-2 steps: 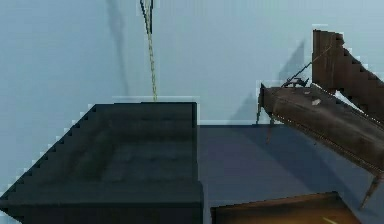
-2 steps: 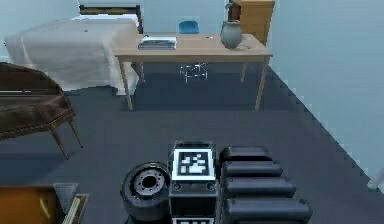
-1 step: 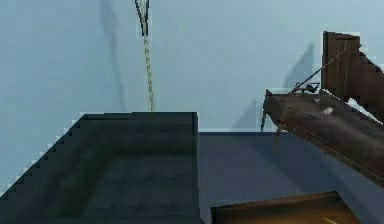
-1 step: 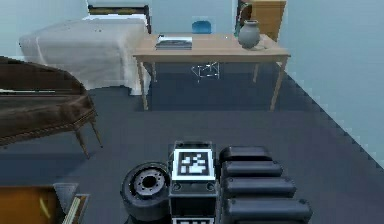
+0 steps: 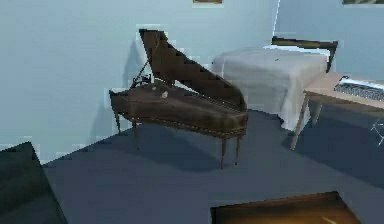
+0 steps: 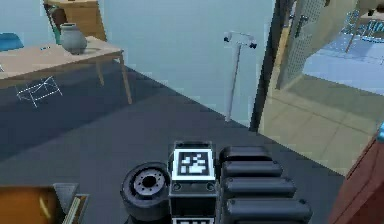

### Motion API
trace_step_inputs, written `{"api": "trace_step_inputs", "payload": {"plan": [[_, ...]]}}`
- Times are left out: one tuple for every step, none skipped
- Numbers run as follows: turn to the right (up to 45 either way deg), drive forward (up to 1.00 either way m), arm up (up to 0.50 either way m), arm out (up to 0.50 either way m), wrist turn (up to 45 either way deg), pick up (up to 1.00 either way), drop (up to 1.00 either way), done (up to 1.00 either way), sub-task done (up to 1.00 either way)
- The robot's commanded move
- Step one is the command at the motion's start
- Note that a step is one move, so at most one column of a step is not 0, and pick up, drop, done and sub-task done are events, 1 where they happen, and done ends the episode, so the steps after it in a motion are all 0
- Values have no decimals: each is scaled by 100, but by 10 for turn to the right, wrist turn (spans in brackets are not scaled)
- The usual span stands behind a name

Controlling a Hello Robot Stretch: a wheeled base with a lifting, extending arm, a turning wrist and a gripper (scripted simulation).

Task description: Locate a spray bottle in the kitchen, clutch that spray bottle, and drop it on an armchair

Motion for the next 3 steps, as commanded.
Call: {"api": "trace_step_inputs", "payload": {"plan": [[450, 0, 0, 0, 0, 0, 0, 0, 0], [450, 0, 0, 0, 0, 0, 0, 0, 0], [300, 0, 0, 0, 0, 0, 0, 0, 0]]}}
